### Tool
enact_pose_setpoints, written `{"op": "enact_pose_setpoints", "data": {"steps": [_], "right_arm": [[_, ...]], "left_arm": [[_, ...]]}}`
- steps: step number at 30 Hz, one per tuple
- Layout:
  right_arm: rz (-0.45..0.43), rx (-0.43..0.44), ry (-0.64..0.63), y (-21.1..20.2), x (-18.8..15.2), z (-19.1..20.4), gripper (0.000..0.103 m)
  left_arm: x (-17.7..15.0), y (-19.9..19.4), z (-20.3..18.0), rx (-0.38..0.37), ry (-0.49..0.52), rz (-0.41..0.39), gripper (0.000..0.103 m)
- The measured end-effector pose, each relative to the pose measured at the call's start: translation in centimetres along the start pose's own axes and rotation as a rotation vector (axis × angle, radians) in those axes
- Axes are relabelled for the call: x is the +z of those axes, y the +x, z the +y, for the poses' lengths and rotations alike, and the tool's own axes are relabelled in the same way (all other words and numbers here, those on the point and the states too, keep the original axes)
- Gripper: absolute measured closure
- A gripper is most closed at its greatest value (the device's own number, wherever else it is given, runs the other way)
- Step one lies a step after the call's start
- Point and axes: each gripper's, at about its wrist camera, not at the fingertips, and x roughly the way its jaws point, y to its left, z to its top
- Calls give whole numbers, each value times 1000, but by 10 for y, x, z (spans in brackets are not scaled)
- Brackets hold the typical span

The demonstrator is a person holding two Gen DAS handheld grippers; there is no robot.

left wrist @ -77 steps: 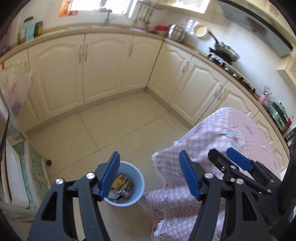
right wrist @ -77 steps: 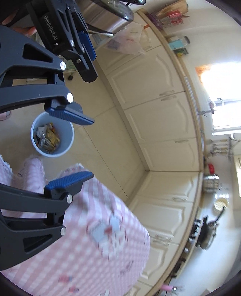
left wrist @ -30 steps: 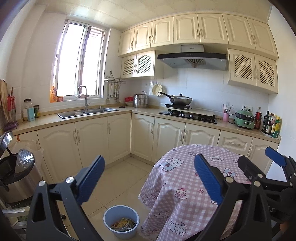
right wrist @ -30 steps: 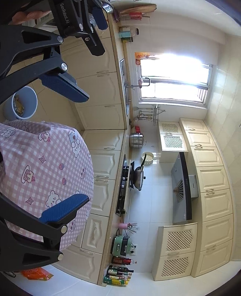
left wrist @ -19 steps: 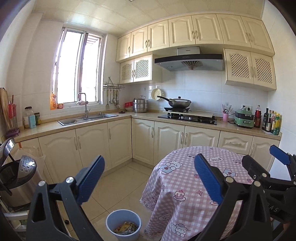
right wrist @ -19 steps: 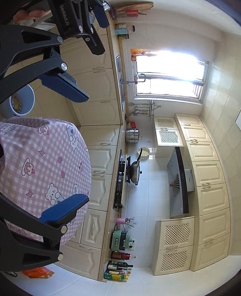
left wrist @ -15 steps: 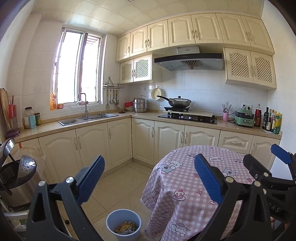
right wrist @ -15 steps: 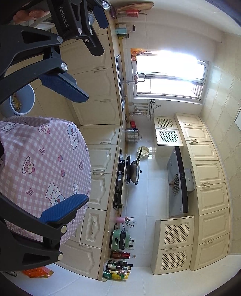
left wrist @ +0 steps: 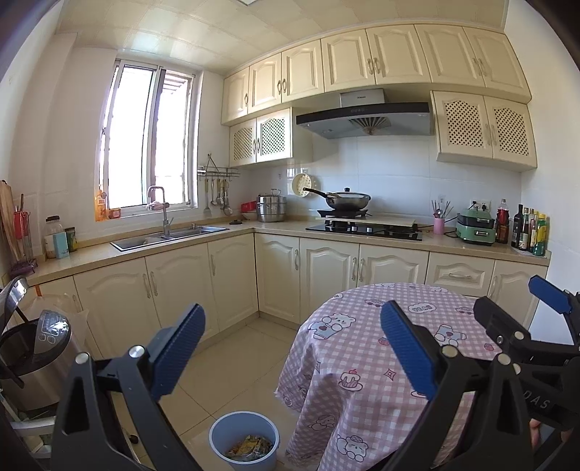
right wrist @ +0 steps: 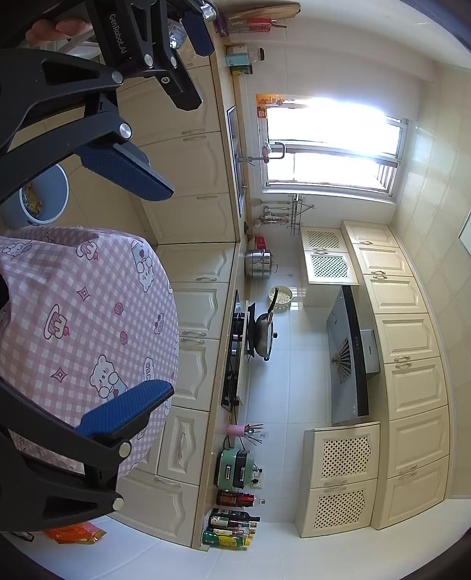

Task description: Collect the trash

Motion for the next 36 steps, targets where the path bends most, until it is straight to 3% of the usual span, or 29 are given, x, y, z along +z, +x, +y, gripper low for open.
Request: {"op": "enact_pose_setpoints", "data": {"steps": [36], "right_arm": [[17, -10, 1, 1, -2, 5, 7]], "left_arm": [[-4, 4, -3, -21, 7, 5, 8]]}}
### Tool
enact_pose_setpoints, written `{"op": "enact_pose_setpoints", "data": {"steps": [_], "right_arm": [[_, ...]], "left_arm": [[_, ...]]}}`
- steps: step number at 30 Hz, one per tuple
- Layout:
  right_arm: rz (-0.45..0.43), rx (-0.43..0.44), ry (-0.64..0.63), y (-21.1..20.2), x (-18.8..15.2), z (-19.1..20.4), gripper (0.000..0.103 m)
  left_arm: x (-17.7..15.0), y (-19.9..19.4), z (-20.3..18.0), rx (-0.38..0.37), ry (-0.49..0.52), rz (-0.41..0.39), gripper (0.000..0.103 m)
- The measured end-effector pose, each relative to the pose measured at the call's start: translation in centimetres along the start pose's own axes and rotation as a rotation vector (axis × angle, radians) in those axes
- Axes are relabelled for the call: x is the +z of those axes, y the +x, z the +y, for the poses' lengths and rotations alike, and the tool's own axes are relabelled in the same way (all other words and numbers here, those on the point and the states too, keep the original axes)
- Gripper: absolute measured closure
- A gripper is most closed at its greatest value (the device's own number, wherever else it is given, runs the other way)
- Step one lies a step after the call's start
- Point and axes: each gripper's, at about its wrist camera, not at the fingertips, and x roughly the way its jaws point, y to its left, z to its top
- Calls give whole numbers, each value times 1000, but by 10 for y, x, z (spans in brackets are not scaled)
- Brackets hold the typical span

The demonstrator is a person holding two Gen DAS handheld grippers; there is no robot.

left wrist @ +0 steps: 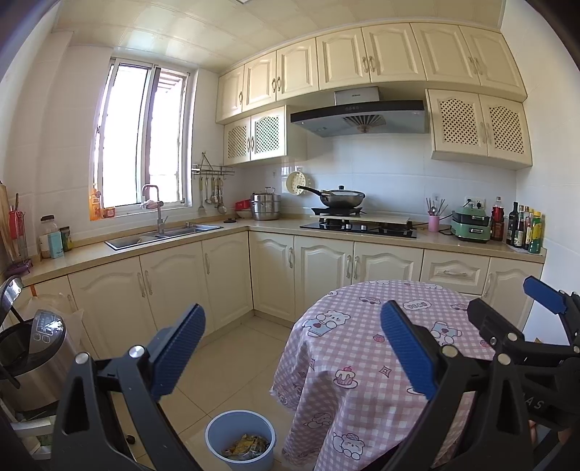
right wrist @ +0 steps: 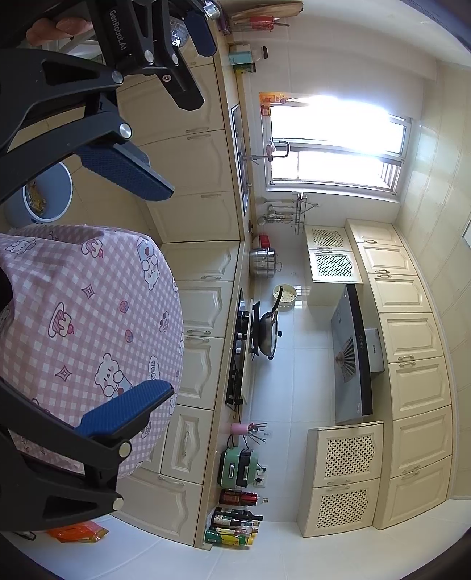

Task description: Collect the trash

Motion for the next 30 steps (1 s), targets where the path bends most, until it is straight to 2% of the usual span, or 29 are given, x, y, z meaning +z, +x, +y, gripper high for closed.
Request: {"op": "enact_pose_setpoints", "data": {"steps": [30], "right_arm": [[6, -8, -1, -3, -3, 4, 7]], "left_arm": [[-4, 2, -6, -19, -2, 7, 8]]}}
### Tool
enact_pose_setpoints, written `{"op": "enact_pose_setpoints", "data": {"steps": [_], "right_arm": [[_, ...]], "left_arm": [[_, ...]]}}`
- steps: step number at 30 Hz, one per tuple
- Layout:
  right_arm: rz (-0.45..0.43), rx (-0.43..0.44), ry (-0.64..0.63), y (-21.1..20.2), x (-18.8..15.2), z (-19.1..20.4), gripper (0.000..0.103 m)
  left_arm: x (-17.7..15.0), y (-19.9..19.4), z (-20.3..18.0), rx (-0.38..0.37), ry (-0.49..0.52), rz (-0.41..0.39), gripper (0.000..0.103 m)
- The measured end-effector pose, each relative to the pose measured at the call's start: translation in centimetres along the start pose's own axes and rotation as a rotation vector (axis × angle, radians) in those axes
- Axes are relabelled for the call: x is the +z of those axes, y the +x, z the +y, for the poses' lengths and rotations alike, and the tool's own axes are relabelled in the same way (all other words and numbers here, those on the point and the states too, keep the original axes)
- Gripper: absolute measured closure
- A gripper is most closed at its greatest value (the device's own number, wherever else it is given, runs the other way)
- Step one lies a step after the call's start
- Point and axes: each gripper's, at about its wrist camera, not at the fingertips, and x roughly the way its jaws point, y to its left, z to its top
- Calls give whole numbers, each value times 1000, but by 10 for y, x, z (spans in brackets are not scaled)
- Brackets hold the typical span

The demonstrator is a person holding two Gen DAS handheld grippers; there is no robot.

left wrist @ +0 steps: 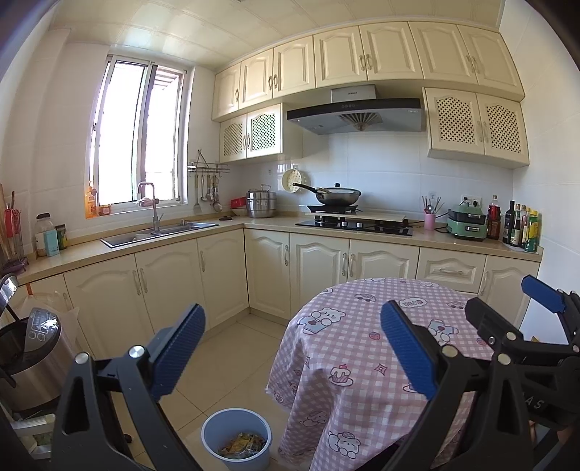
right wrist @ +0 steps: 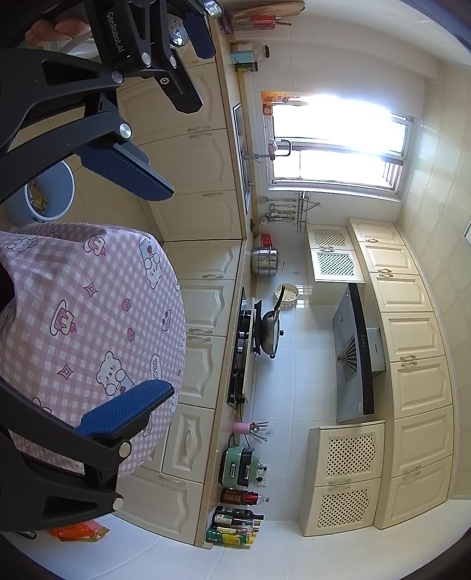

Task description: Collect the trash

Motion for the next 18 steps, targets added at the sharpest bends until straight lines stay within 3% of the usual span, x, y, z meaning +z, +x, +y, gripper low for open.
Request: {"op": "enact_pose_setpoints", "data": {"steps": [18], "right_arm": [[-5, -4, -6, 0, 1, 2, 7]], "left_arm": [[0, 1, 2, -3, -9, -4, 8]]}}
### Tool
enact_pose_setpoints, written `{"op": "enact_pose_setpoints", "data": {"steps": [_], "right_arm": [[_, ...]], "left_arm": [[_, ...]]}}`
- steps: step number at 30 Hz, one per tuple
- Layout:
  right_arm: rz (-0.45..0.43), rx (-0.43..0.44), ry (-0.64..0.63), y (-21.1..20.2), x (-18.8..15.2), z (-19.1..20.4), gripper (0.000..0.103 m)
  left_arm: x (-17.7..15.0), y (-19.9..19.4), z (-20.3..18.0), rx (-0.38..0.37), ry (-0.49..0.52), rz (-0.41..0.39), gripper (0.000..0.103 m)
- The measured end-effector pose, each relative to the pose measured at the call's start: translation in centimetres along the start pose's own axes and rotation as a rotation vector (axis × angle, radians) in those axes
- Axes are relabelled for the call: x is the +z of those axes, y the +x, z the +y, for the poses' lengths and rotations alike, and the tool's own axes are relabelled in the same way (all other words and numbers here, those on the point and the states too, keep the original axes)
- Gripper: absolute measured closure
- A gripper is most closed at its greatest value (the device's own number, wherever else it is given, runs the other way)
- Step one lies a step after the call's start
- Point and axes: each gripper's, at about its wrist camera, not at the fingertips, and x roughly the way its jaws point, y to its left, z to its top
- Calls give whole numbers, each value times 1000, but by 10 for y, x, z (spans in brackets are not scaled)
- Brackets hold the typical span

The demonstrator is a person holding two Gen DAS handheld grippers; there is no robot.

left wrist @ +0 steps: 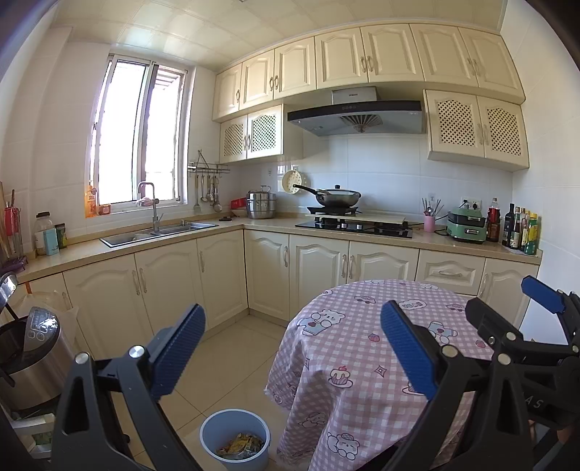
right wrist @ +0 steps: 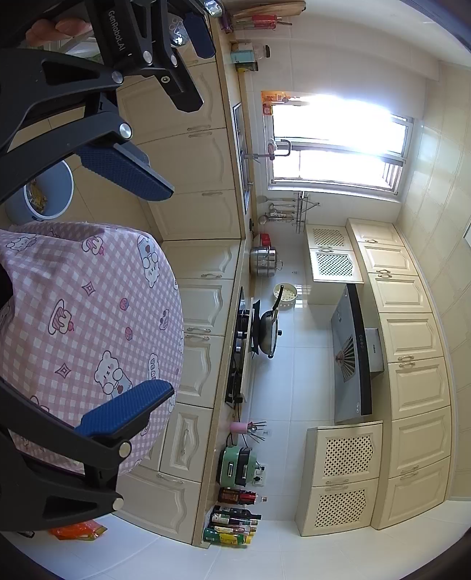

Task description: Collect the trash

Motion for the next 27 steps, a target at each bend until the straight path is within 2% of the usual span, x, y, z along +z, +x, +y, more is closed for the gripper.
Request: {"op": "enact_pose_setpoints", "data": {"steps": [27], "right_arm": [[3, 1, -3, 1, 2, 0, 7]], "left_arm": [[-2, 3, 3, -10, -4, 10, 8]]}}
